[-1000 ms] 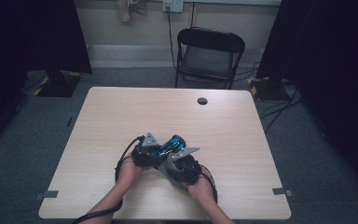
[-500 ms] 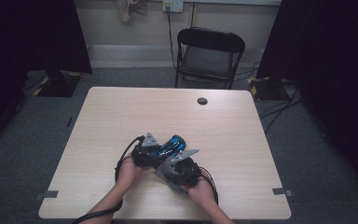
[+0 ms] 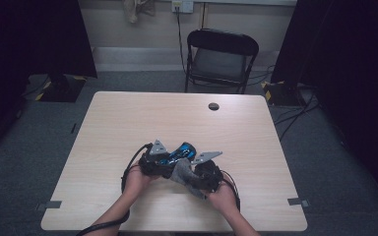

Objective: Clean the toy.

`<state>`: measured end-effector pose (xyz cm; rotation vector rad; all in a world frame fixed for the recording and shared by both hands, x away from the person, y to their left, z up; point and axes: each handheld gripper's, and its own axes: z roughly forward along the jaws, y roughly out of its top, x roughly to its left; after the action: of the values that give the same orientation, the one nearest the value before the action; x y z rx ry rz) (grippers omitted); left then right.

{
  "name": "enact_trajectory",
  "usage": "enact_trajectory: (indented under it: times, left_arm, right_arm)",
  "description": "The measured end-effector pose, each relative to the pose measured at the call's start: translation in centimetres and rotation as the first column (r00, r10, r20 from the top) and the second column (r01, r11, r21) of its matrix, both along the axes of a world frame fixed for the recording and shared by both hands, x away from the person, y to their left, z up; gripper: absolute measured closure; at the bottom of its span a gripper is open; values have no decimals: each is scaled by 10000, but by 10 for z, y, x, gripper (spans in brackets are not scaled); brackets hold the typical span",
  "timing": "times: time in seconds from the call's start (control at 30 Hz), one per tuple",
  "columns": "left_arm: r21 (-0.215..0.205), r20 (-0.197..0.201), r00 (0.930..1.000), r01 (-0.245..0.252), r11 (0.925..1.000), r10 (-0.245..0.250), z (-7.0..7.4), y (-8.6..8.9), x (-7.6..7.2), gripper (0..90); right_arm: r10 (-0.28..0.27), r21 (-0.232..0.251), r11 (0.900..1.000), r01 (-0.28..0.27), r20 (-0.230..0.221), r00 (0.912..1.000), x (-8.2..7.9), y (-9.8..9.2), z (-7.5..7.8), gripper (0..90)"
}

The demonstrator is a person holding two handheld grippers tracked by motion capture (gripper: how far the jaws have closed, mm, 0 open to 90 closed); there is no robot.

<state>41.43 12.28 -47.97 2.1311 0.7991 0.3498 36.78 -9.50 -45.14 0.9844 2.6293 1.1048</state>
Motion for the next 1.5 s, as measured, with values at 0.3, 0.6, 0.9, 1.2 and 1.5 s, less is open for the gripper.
enact_trajectory:
  times: [0.3, 0.6, 0.9, 1.2, 1.5]
  left_arm:
    - [-67, -107, 9999, 51, 10000, -52, 0, 0, 0, 492]
    - [-44, -107, 9999, 42, 10000, -42, 0, 0, -1, 493]
    - [-46, -115, 9999, 23, 10000, -23, 0, 0, -1, 494]
    - [-62, -96, 10000, 6, 10000, -7, 0, 0, -1, 495]
    - [-74, -90, 10000, 4, 10000, -4, -1, 0, -1, 494]
  right_arm:
    - [-589, 52, 9983, 587, 315, 9978, 16, -17, 16, 719]
    - [-1318, 32, 9913, 1318, 418, 9904, 32, -33, 15, 719]
    - [-1940, 21, 9810, 1941, 432, 9800, 46, -50, 15, 719]
    - [-2507, -156, 9677, 2515, 393, 9673, 59, -57, 7, 718]
    - [-2757, -433, 9599, 2769, 331, 9607, 66, -57, -6, 716]
